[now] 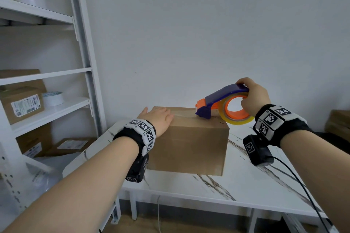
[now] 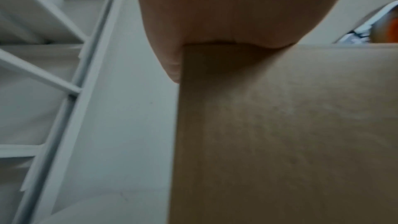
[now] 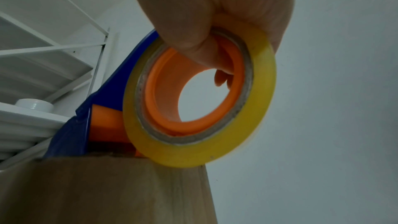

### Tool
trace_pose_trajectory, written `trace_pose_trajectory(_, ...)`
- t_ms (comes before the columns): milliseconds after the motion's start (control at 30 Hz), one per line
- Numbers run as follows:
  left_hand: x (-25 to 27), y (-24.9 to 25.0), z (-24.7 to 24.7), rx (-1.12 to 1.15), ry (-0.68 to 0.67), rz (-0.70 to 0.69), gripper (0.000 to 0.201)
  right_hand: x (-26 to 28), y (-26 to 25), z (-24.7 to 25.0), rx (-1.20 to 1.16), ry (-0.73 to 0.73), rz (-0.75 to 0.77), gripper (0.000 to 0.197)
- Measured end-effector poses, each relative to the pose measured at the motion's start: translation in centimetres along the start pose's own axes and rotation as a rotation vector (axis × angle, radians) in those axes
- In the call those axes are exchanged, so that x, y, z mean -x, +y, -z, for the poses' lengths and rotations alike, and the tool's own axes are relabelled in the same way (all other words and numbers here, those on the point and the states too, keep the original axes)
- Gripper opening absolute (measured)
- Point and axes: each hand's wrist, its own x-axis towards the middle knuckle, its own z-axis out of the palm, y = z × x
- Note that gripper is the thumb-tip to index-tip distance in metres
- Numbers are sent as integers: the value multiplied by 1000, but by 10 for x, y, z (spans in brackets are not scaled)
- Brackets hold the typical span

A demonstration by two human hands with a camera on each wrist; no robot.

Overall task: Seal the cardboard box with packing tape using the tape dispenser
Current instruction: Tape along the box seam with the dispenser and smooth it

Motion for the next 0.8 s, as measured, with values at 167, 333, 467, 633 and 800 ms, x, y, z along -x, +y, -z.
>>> trace_pose_trajectory(167,-3,17,-2,-16,19,-85,54,1,2,1,0,3,-7,61)
trace_pose_trajectory(333,-4,41,-6,24,24,-167,55,-1,2,0,0,-9,2,61)
trace_pose_trajectory(467,-6,53,-7,12,39,-152,69,-3,3,-2,-2,-4,-2,61)
trace_pose_trajectory(633,-4,64,-9,-62,71,-169,81,-3,5,-4,-27,10,-37,59)
trace_pose_trajectory(800,-5,63,-12,-97,103,-145,79,-3,-2,-4,-47,8,-45,60)
